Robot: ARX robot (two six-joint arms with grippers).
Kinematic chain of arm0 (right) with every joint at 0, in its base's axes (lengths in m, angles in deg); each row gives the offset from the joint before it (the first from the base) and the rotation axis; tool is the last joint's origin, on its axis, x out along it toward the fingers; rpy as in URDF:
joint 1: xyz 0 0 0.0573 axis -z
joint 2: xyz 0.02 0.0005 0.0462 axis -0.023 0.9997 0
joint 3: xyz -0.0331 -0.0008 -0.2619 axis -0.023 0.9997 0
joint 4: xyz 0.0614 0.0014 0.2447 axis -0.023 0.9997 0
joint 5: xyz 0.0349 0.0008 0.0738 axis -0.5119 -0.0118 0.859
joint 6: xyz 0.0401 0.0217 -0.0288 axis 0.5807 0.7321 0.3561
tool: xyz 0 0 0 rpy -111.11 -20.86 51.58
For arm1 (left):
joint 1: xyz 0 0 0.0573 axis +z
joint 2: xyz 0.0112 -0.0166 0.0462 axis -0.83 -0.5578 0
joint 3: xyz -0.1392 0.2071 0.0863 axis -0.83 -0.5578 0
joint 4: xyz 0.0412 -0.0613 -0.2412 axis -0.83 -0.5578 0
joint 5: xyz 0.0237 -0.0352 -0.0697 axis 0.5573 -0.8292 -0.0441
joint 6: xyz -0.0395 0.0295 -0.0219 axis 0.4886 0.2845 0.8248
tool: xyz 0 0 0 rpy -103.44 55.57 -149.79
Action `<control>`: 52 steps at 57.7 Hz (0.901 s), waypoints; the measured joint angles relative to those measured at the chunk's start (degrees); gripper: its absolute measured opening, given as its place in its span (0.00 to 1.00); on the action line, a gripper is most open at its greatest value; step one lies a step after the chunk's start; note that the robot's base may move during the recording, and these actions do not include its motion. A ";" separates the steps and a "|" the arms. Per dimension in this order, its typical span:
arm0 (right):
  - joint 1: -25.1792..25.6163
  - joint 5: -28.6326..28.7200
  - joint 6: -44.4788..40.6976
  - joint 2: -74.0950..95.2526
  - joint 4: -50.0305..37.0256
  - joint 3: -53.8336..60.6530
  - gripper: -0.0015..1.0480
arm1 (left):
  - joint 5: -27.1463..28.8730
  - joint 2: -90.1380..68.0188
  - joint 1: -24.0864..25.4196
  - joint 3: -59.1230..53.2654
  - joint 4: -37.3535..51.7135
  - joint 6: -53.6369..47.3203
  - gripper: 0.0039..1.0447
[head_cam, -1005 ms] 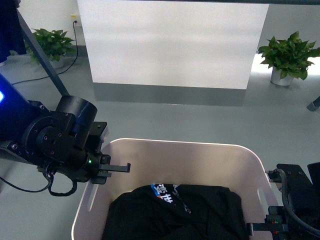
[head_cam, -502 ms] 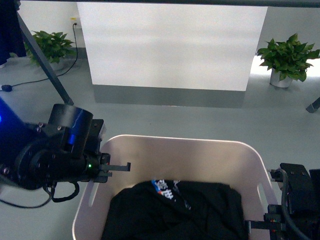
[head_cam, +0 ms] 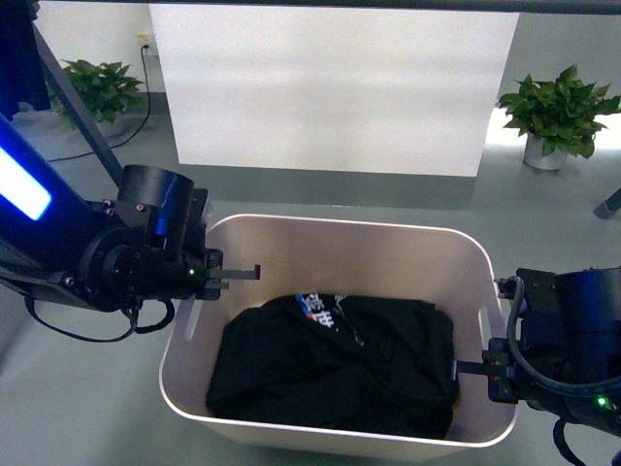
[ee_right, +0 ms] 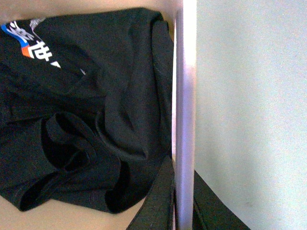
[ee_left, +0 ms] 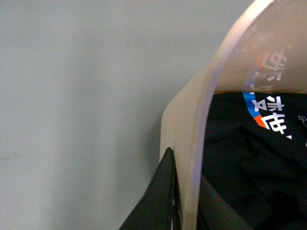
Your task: Move hamper under clothes hanger
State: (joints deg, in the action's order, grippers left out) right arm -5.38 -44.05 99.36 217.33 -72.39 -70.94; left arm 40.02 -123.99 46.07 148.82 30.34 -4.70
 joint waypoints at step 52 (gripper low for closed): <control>1.60 2.12 0.96 12.79 20.79 -23.02 0.03 | 1.49 -17.62 -0.15 33.62 -32.15 -3.30 0.03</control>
State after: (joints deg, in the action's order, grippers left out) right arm -3.79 -41.93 100.33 230.12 -51.60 -93.96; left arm 41.51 -141.61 45.92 182.44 -1.81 -8.00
